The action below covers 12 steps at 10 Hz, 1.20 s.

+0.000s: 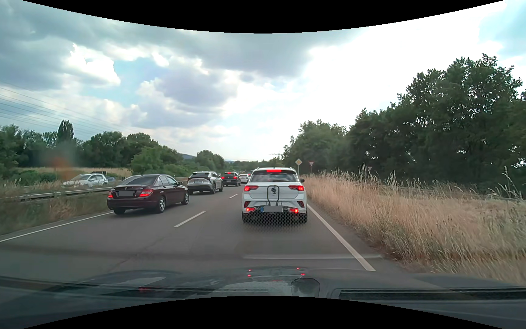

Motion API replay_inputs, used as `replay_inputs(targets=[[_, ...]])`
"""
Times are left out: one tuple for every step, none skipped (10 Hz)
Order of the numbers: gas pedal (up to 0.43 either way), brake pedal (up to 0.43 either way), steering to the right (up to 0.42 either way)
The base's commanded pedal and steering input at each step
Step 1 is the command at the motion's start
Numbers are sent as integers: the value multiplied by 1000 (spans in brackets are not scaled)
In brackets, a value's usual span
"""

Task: Follow the waypoints while adhering to traffic rules and regulations

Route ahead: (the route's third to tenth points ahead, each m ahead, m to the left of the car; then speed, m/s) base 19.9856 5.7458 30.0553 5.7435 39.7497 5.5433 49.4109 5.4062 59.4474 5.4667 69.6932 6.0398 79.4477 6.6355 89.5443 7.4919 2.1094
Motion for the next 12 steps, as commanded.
replay_inputs(targets=[[0,146,6],[0,152,6],[0,152,5],[0,159,3],[0,165,3],[0,165,2],[0,183,0],[0,195,-3],[0,201,-6],[0,207,-6],[0,207,-7],[0,207,-7]])
